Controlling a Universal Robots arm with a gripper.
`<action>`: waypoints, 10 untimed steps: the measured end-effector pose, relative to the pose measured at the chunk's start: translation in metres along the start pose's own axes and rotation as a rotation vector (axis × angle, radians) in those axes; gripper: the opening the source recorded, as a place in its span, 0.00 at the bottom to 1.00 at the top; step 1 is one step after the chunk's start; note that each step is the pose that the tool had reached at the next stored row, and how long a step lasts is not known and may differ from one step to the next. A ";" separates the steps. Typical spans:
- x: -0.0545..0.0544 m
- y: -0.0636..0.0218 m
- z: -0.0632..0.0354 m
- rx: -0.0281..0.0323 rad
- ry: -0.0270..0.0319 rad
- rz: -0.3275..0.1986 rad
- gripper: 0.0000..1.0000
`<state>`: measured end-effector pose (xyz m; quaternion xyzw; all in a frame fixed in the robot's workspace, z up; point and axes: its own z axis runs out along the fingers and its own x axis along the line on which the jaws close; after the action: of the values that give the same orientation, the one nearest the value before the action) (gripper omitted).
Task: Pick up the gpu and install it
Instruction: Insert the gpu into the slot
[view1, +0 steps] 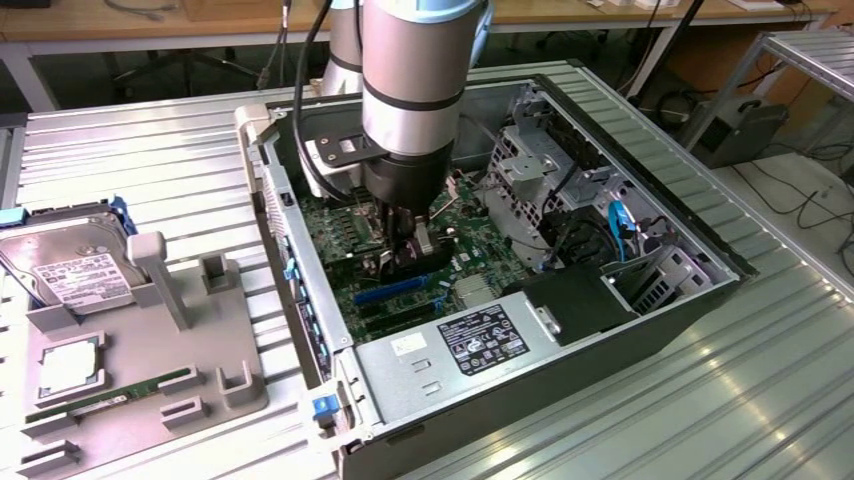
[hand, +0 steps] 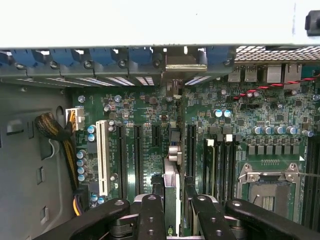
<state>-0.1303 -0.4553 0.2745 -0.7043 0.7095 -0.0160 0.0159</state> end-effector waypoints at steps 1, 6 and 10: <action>0.000 0.0000 0.0007 0.0000 0.0001 0.000 0.26; 0.000 0.0002 0.0040 -0.0001 0.0001 0.000 0.26; 0.000 0.0005 0.0068 0.0000 0.0001 0.000 0.26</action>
<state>-0.1305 -0.4553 0.2676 -0.7043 0.7095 -0.0160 0.0159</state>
